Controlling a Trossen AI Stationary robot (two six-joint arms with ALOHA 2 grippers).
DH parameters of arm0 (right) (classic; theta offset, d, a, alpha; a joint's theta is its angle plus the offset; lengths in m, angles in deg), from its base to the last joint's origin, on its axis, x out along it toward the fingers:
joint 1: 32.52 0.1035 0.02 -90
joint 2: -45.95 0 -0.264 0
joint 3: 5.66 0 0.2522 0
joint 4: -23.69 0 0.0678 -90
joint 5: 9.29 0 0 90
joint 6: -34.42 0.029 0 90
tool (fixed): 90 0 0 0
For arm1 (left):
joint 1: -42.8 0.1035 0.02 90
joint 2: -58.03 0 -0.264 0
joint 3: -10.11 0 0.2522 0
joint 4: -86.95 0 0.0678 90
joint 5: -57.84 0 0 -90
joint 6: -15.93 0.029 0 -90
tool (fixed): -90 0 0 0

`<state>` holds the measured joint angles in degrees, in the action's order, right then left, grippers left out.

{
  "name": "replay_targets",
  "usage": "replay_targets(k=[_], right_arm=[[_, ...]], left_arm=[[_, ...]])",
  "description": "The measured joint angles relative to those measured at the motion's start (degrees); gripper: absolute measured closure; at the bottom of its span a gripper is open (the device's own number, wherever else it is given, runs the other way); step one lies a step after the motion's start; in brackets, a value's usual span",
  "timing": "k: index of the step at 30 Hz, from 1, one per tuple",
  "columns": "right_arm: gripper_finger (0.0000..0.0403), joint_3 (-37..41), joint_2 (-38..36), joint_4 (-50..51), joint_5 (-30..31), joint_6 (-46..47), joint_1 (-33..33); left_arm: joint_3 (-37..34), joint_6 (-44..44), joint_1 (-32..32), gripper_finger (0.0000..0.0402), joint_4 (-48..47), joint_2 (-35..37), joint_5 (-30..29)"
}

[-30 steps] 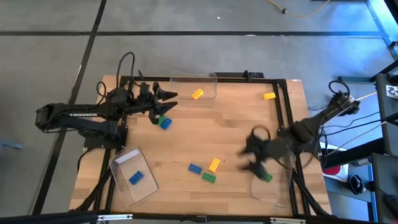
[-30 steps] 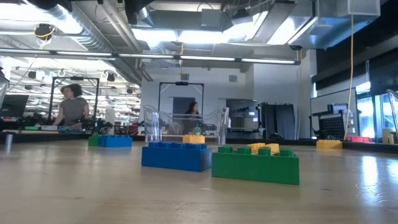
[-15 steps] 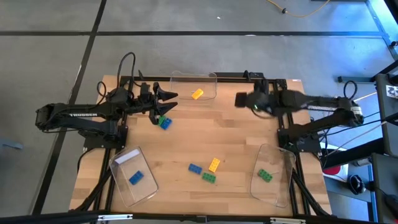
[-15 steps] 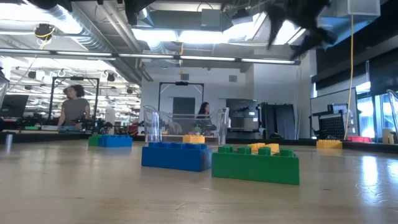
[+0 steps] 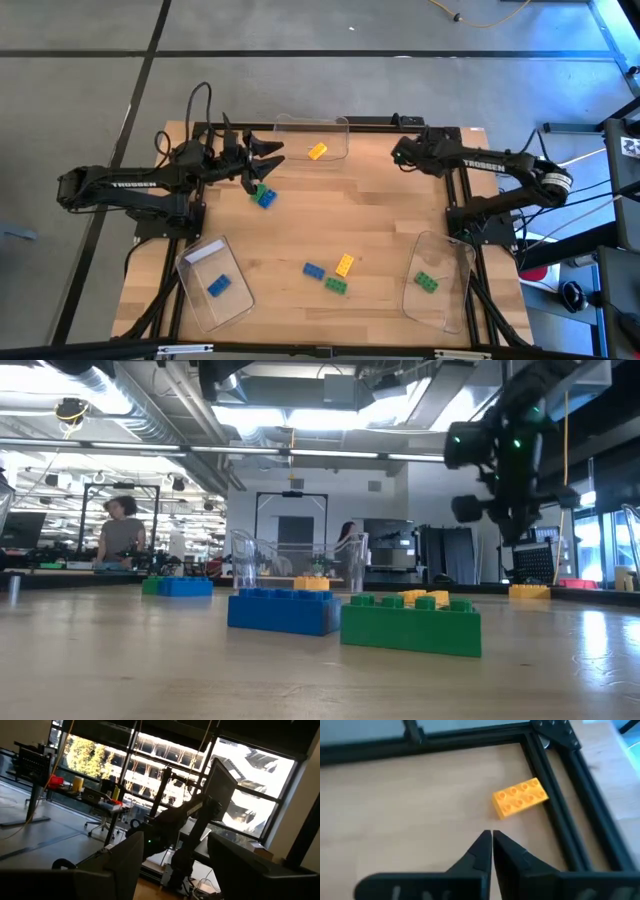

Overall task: Sort & place blocks by color
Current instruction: Put the top yellow game piece into the top transparent bin

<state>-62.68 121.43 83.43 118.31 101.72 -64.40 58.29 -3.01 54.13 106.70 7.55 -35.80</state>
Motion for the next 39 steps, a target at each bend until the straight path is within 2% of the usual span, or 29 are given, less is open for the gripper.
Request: replay_targets(k=[5, 8, 12, 19, 24, 30, 39], right_arm=[[0.0399, 7.87, -0.34, -11.35, 0.32, 0.98, -2.98], [0.0400, 10.59, -0.07, -13.26, 2.81, 4.44, -5.00], [0.0401, 12.81, -0.08, -17.15, 7.47, 6.70, -7.46], [0.0402, 15.06, 3.36, -26.78, 8.94, 4.10, -12.22], [0.0402, 15.46, 8.36, -31.69, 6.55, 2.44, -14.55], [0.0403, 14.94, 12.16, -35.18, 7.64, 1.00, -14.43], [0.0403, 14.89, 10.15, -40.31, -2.68, -9.25, -8.86]], left_arm=[[0.00, 0.02, 0.00, 0.0188, 0.01, 0.00, -2.35], [0.00, -0.03, 0.00, 0.0188, 0.01, 0.00, -3.47], [0.00, -0.01, 0.00, 0.0188, 0.05, 0.00, -3.90], [0.00, -0.17, -0.02, 0.0188, 0.12, 0.00, -4.73], [0.00, -0.38, -0.02, 0.0188, 0.12, 0.00, -4.76], [0.00, -0.41, -0.02, 0.0188, 0.12, 0.00, -5.08], [-0.02, -0.40, 0.00, 0.0188, 0.09, 0.00, -5.38]])
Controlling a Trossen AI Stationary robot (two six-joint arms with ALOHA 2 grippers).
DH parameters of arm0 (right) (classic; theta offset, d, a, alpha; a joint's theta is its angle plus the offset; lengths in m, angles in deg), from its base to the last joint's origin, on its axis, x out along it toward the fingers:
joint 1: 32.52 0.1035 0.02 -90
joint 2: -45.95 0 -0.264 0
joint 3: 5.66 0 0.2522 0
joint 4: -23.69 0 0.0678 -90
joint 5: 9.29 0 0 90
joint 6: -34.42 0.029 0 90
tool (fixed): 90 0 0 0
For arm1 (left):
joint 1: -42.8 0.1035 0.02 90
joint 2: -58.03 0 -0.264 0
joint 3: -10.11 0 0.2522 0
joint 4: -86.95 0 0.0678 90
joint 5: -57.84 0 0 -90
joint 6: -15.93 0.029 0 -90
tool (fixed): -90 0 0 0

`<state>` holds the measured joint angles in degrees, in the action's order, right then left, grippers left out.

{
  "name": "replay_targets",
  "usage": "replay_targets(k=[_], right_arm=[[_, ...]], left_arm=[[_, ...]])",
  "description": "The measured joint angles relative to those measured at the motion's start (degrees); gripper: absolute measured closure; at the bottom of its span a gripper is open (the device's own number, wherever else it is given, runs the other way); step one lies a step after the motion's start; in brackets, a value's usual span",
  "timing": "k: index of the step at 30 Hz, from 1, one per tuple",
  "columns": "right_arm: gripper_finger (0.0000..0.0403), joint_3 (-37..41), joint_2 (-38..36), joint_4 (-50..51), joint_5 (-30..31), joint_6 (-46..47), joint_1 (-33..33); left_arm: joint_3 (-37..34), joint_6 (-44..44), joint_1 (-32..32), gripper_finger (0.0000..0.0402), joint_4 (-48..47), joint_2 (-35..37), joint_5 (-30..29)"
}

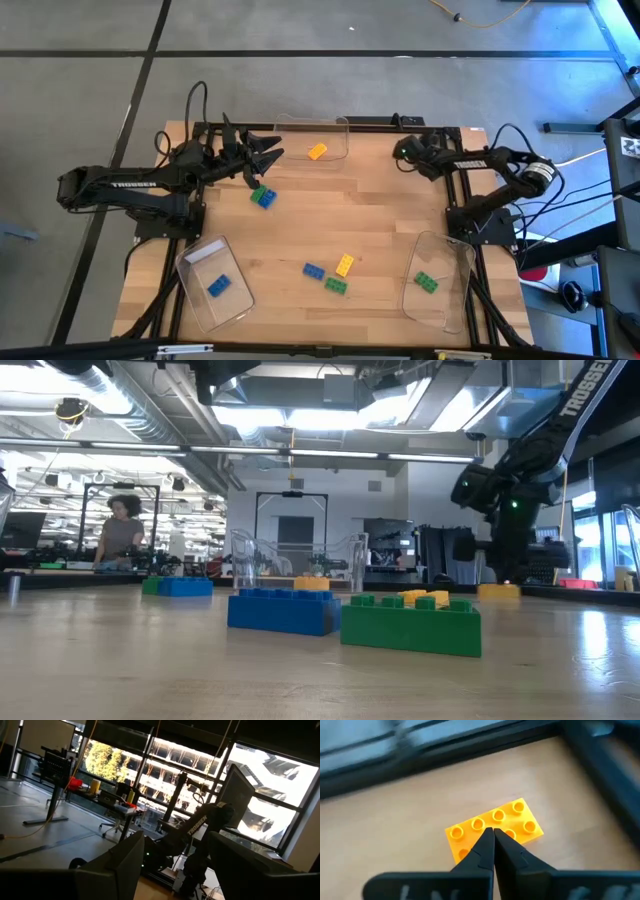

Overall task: Sort & place blocks by color
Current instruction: Put the top yellow game piece into the top transparent bin

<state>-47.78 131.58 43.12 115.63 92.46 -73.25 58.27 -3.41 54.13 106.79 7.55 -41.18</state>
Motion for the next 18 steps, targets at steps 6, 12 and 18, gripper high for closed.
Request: replay_targets(k=[6, 12, 18], right_arm=[[0.0403, -0.04, -0.61, -2.48, -6.25, -1.63, 8.18], [0.0403, -0.09, -0.98, -2.41, -9.93, -1.36, 18.76], [0.0403, 0.21, -5.25, -0.28, -17.38, -5.20, 28.20]], left_arm=[[0.00, 0.00, 0.00, 0.0188, -0.09, 0.00, -0.13], [0.00, 0.04, 0.00, 0.0188, -0.11, 0.00, -0.13], [0.00, 0.46, 0.00, 0.0188, -0.15, 0.00, -0.14]])
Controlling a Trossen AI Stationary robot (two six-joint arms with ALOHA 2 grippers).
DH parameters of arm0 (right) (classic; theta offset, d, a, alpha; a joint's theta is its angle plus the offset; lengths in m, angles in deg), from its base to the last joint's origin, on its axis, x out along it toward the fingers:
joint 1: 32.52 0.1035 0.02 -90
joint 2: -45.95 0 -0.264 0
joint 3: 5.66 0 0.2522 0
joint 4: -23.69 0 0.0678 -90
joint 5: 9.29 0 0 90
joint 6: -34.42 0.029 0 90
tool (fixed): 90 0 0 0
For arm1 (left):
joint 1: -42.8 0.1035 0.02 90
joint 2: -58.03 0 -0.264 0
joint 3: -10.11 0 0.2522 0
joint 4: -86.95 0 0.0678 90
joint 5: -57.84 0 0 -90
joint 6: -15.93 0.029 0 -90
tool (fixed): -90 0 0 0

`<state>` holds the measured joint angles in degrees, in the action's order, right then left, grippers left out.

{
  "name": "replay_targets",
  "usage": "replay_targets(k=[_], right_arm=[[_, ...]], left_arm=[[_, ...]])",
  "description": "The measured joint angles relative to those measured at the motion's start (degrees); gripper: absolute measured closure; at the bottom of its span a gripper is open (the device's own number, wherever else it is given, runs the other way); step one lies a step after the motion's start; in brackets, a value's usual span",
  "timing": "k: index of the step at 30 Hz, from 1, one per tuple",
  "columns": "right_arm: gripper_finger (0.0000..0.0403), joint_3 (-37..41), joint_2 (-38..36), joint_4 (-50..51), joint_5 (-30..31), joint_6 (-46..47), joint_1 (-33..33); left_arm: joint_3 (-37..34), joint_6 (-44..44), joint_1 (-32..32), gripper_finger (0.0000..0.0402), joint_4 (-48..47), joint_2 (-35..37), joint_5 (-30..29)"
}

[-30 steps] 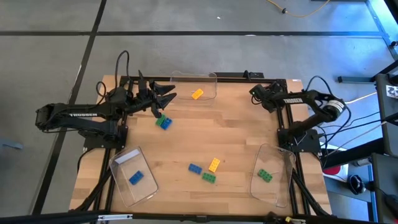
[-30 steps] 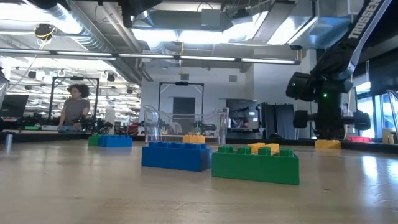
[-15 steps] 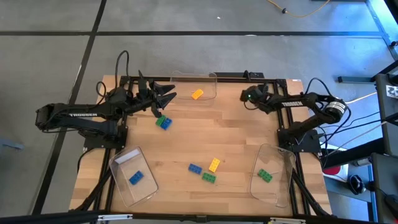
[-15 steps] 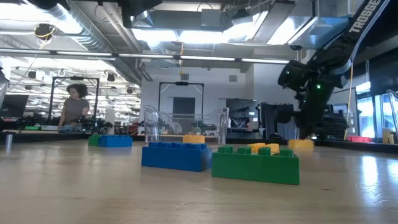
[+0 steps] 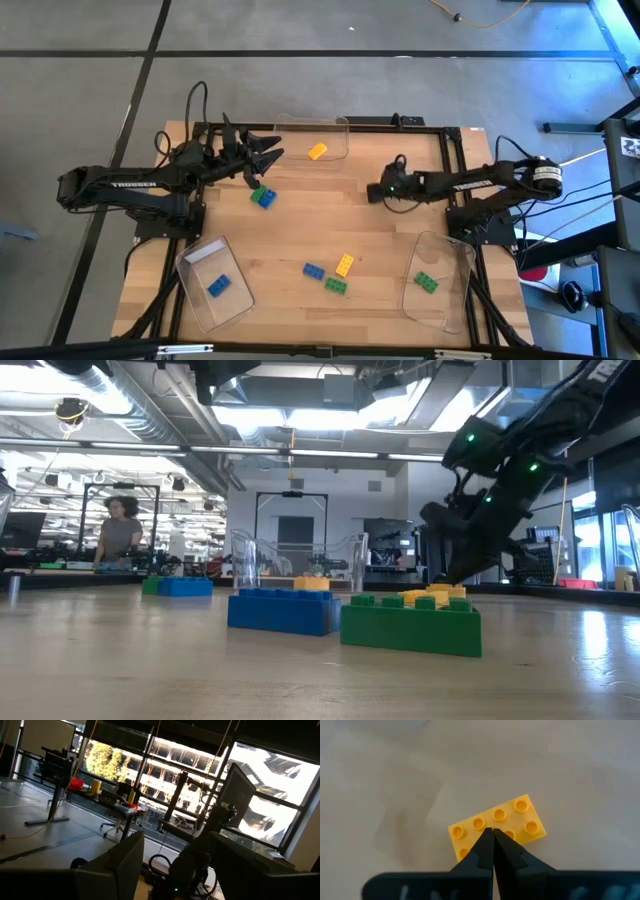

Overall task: Sort & place blocks by color
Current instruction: Put the top yellow game piece into the top transparent bin

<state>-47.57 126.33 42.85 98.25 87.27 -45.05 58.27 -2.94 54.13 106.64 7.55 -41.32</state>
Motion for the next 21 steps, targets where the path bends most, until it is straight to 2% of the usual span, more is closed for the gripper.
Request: replay_targets(k=[4, 8, 12, 15, 18, 21], right_arm=[[0.0403, 0.42, -5.75, 3.60, -4.87, -2.66, 3.09], [0.0400, 0.22, -13.43, 2.43, -9.17, -4.12, 2.98], [0.0385, 0.22, -19.43, 2.07, -15.64, -1.13, 1.93], [0.0362, 0.20, -21.21, 2.41, -22.39, 0.39, 1.38], [0.0326, -1.89, -20.85, 7.21, -29.91, -5.83, 1.38], [0.0276, -7.65, -18.77, 15.68, -32.83, -18.07, 1.40]], left_arm=[[0.00, 0.96, 0.00, 0.0188, -0.01, 0.00, -0.25], [-0.04, 1.53, 0.00, 0.0188, 0.00, 0.00, -0.28], [-0.04, 1.53, 0.00, 0.0188, 0.00, 0.00, -0.28], [-0.04, 1.53, 0.00, 0.0188, 0.00, 0.00, -0.28], [-0.04, 1.53, 0.00, 0.0188, -0.02, 0.00, -0.27], [-0.04, 1.53, 0.00, 0.0188, 0.00, 0.00, -0.25]])
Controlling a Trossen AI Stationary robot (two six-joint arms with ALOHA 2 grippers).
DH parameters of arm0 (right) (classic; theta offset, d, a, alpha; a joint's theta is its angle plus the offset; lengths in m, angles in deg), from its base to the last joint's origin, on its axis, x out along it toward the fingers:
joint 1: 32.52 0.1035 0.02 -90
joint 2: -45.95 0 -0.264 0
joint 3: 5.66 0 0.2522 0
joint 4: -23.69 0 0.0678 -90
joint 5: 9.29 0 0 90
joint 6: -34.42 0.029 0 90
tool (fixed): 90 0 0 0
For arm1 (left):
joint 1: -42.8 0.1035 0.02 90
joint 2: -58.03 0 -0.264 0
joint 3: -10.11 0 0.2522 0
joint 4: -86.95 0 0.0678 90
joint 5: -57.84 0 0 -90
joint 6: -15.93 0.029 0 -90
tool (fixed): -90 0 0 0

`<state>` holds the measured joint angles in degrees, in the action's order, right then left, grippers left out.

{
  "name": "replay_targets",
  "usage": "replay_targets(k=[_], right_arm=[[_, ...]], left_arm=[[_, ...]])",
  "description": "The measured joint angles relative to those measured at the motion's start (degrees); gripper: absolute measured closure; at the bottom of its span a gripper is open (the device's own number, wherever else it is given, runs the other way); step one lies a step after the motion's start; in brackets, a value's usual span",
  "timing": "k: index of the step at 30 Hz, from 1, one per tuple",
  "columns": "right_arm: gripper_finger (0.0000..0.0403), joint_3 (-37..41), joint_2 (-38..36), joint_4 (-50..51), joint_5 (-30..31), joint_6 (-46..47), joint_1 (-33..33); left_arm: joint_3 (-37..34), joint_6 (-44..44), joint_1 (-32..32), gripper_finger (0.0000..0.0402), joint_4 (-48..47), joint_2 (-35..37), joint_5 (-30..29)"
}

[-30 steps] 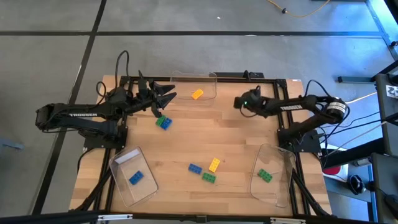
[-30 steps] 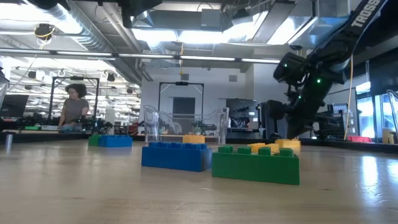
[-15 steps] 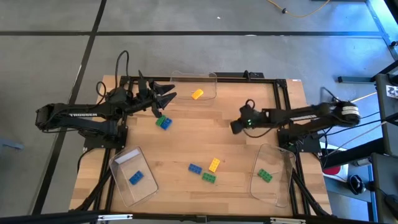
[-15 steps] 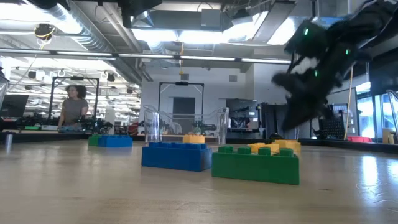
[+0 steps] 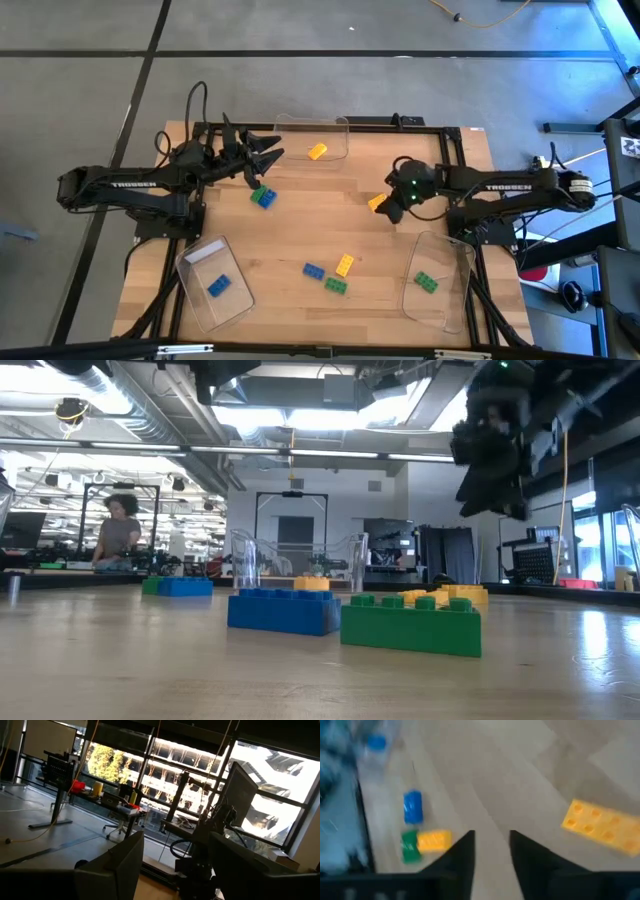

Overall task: Sort & place blocks by color
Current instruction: Put the top yellow game piece into the top transparent bin

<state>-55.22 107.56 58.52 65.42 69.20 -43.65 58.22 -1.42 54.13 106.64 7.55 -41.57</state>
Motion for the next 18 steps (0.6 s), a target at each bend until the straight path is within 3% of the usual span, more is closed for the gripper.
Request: replay_targets(k=[5, 10, 14, 18], right_arm=[[0.0173, -11.92, 7.56, 15.70, 1.95, -24.13, -0.91], [0.0095, -19.25, 18.15, 26.42, 9.20, -47.60, -2.09], [0.0072, -20.28, 25.51, 27.17, 11.25, -62.06, -2.73], [0.0072, -20.28, 31.94, 26.45, 11.56, -68.12, -2.68]], left_arm=[[0.00, -0.04, 0.00, 0.0188, 0.00, 0.00, -0.14], [0.00, -0.06, 0.00, 0.0188, -0.47, 0.00, -0.15], [0.00, -0.06, 0.00, 0.0188, -0.48, 0.00, -0.55], [0.00, -0.06, 0.00, 0.0188, -0.46, 0.00, -0.68]])
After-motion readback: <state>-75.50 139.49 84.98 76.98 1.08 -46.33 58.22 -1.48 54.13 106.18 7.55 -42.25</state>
